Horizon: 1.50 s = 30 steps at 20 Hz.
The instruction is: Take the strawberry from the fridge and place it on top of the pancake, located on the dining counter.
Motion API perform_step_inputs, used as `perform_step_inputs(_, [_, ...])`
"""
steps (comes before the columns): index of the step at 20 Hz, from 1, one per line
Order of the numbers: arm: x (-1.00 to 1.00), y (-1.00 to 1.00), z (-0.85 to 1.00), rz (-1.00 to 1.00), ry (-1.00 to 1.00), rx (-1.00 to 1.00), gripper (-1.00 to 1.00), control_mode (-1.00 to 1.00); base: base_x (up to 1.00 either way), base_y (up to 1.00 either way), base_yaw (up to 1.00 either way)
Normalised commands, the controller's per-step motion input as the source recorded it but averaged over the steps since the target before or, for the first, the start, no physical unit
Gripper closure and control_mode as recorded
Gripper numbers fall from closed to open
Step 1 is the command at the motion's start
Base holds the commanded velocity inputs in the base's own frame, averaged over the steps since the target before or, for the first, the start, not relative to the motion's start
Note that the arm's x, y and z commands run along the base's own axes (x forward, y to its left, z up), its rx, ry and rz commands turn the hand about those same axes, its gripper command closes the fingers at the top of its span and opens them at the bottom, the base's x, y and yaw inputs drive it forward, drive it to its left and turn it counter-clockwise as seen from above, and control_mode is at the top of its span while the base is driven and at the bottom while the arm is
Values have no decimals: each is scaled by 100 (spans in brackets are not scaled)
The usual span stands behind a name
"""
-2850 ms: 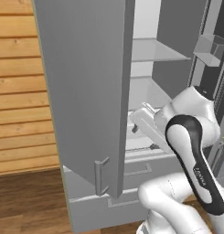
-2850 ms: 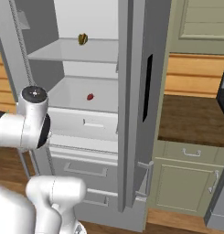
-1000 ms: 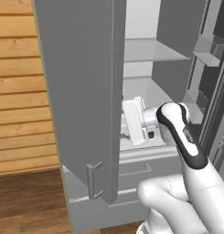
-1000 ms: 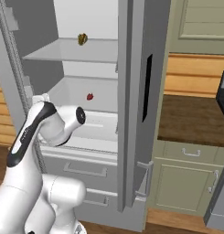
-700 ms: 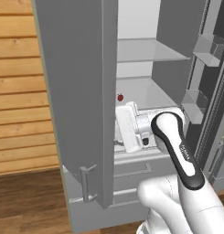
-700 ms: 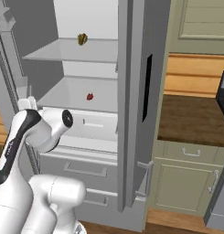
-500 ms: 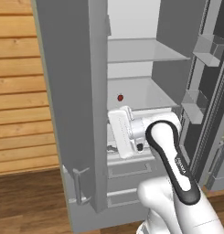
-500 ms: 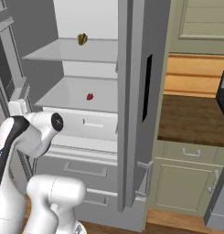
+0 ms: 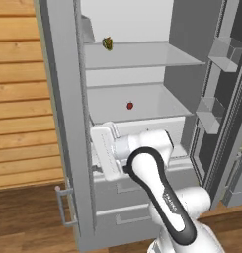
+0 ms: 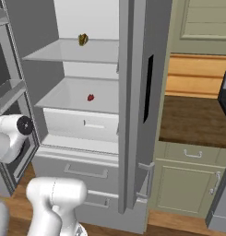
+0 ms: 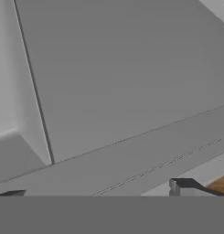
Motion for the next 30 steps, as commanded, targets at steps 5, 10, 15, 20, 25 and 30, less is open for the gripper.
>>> perform_step_inputs(5, [-2,67,14,-4,0,-14,-100,-100,0,0,0])
perform_step_inputs(10, [0,48,7,-1,0,-10,-100,-100,0,0,0])
perform_step_inputs(15, [-1,18,7,-4,0,-7,-100,-100,0,0,0])
perform_step_inputs(20, [-2,-37,11,-5,0,0,-100,-100,0,0,0])
perform_step_inputs(25, [-7,-61,19,-2,0,2,-100,-100,0,0,0])
perform_step_inputs(30, [-1,-57,18,-1,0,-1,-100,-100,0,0,0])
